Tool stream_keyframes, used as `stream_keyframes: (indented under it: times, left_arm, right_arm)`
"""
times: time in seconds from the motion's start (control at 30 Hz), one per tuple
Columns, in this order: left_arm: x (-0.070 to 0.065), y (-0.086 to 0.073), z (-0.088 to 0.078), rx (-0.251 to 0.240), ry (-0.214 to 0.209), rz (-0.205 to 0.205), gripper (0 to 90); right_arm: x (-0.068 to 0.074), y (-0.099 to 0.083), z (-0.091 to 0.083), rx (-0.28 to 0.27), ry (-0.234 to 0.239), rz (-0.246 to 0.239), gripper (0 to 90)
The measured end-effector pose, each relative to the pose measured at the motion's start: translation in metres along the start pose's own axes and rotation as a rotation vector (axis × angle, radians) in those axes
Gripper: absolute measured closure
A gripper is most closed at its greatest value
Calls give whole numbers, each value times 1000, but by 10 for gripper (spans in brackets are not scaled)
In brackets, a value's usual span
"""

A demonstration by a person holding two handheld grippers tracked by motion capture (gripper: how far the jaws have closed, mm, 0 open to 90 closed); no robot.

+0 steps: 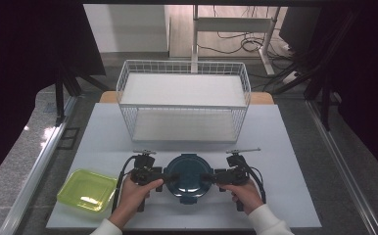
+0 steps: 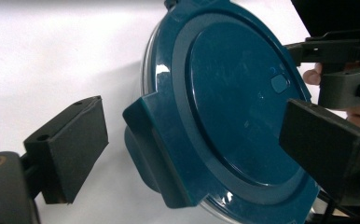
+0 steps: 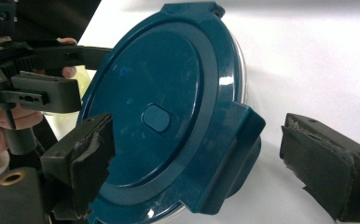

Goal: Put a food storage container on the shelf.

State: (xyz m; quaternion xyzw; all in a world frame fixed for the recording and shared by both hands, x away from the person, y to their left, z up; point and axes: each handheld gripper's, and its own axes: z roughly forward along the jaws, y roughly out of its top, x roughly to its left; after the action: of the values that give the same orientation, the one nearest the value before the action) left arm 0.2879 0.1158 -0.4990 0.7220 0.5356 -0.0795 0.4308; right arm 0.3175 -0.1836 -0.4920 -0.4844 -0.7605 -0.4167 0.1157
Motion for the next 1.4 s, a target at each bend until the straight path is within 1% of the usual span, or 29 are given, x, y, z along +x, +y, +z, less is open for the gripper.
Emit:
stream_keyframes:
  times: [0.07, 0.1, 0.17, 0.2, 0.27, 0.4, 0.5, 0.6, 0.67, 0.73, 0.8, 0.83, 0.9, 0.93, 1.03, 1.17, 1.2, 1.4]
  left_arm:
    - [2, -1, 3, 7, -27, -14, 76]
    - [3, -2, 5, 12, -52, -25, 76]
    - [6, -4, 8, 18, -75, -47, 76]
    - [7, -5, 9, 21, -78, -55, 78]
    - [7, -6, 10, 25, -82, -60, 85]
    - [9, -6, 10, 25, -109, -86, 100]
    - [12, -8, 12, 30, -139, -119, 124]
    - [12, -8, 13, 37, -128, -119, 166]
    - [12, -8, 13, 38, -120, -119, 188]
    - [13, -9, 13, 35, -123, -133, 196]
    - [13, -9, 12, 36, -123, -148, 206]
    - [13, -9, 12, 37, -120, -154, 209]
    - [13, -9, 12, 37, -118, -160, 212]
    - [13, -9, 11, 37, -122, -166, 217]
    - [15, -9, 10, 35, -128, -189, 240]
    - [16, -10, 9, 33, -130, -204, 259]
    - [15, -10, 8, 32, -127, -201, 262]
    - [10, -11, 3, 19, -115, -184, 297]
  right_arm:
    - [-1, -1, 3, 6, 15, 15, 101]
    - [-1, -2, 4, 10, 18, 16, 101]
    - [-1, -3, 6, 17, 23, 22, 101]
    - [0, -3, 7, 23, 27, 28, 101]
    - [0, -4, 10, 28, 29, 37, 104]
    - [-1, -5, 14, 30, 44, 58, 119]
    - [-2, -5, 17, 37, 63, 78, 144]
    - [-4, -6, 19, 50, 61, 99, 170]
    - [-7, -5, 18, 62, 73, 131, 188]
    - [-10, -6, 16, 60, 88, 168, 222]
    - [-11, -6, 15, 54, 95, 180, 238]
    - [-11, -6, 14, 52, 93, 183, 247]
    - [-9, -6, 12, 36, 75, 169, 282]
    - [-8, -6, 11, 28, 69, 160, 286]
    - [-10, -7, 10, 14, 76, 176, 298]
    - [-10, -8, 10, 7, 74, 191, 310]
    - [-10, -8, 9, 2, 74, 202, 316]
    - [-9, -10, 6, -17, 76, 228, 343]
